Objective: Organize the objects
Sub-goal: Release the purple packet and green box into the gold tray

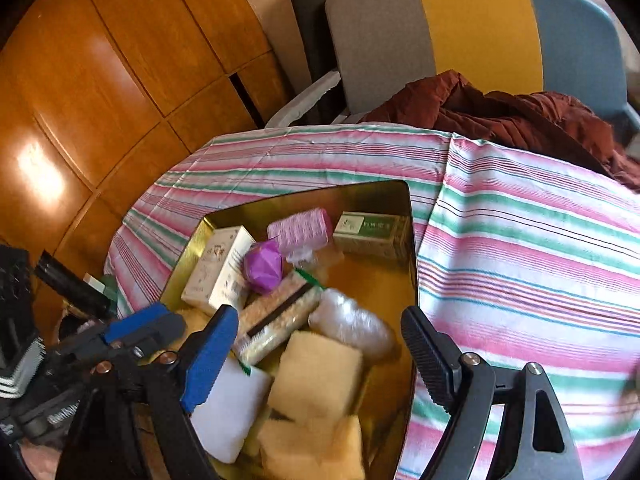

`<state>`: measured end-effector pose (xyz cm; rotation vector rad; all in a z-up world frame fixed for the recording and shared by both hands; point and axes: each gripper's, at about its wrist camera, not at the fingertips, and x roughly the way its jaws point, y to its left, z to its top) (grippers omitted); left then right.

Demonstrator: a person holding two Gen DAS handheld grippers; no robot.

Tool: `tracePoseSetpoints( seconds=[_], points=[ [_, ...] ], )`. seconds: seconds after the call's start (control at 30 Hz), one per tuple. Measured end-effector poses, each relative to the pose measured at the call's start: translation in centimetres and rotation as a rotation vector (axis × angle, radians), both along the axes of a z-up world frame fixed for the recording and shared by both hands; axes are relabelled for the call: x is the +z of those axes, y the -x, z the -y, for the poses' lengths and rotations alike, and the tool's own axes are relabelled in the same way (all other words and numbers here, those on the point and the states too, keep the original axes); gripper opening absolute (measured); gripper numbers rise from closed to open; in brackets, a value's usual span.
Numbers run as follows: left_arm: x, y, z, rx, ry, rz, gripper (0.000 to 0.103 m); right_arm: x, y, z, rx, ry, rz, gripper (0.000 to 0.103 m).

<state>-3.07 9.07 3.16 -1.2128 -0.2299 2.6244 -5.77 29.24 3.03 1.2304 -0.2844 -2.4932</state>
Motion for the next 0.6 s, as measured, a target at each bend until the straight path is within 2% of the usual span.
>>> tracePoseSetpoints(
  seconds=[0.27,0.6],
  points=[
    [1.7,-2.6,-0.5,0.013,0.081,-0.085,0.042,0.2,-3.0,-0.1,-0.016,-0.032,-0.043,0.085],
    [1.9,-5.0,-1.0,-0.003,0.105,-0.106,0.042,1.0,-6.7,-0.1,-0.031,-0.075,-0.103,0.086]
  ],
)
